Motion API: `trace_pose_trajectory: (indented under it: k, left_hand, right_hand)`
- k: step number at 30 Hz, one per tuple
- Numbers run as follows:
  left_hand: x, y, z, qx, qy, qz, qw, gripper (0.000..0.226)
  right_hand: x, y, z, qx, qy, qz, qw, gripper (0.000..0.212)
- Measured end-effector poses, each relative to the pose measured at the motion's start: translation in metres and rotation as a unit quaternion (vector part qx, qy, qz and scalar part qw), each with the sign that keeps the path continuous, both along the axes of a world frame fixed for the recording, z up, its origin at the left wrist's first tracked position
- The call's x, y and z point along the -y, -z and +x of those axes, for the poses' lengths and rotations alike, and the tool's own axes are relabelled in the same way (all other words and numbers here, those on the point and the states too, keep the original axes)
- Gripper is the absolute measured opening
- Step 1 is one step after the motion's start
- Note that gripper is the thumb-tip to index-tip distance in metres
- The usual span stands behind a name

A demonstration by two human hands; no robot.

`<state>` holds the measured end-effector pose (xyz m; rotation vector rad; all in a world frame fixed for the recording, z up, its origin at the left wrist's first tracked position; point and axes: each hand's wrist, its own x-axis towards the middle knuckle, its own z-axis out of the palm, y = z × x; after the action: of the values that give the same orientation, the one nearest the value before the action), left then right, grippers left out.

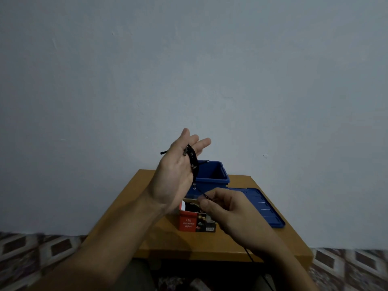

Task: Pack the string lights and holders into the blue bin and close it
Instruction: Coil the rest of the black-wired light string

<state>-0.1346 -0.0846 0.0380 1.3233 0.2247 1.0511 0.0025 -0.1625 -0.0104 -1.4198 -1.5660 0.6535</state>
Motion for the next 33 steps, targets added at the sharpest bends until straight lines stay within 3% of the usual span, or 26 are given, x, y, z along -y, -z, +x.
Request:
trace_pose_trajectory:
  k: [4, 9, 14, 21, 27, 33]
  left_hand:
    - [-0.001, -0.001, 0.000, -0.046, 0.005, 0.007, 0.999, 0.092]
    - [0.001, 0.004, 0.002, -0.175, -0.020, 0.054, 0.983, 0.094]
    - [-0.005, 0.010, 0.002, -0.221, -0.036, 0.043, 0.974, 0.118]
    - [0.004, -0.002, 0.000, -0.276, 0.031, 0.022, 0.961, 0.086]
    - [0.002, 0.001, 0.000, -0.337, 0.063, 0.008, 0.939, 0.087]
    - [-0.007, 0.009, 0.000, -0.328, 0.033, 0.030, 0.944, 0.088]
  right_hand:
    - [-0.002, 0.001, 0.003, 0.017, 0.027, 0.042, 0.999, 0.019]
    - [-0.001, -0.003, 0.004, -0.001, 0.025, 0.059, 0.998, 0.028]
    - [0.004, -0.012, 0.008, -0.029, 0.015, 0.071, 0.997, 0.033]
    - [0.008, -0.030, 0.011, -0.059, 0.039, 0.101, 0.992, 0.040]
    - [0.014, -0.040, 0.010, -0.127, -0.018, 0.114, 0.985, 0.033]
    - [0.014, -0.041, 0.017, -0.079, -0.013, 0.154, 0.985, 0.020]
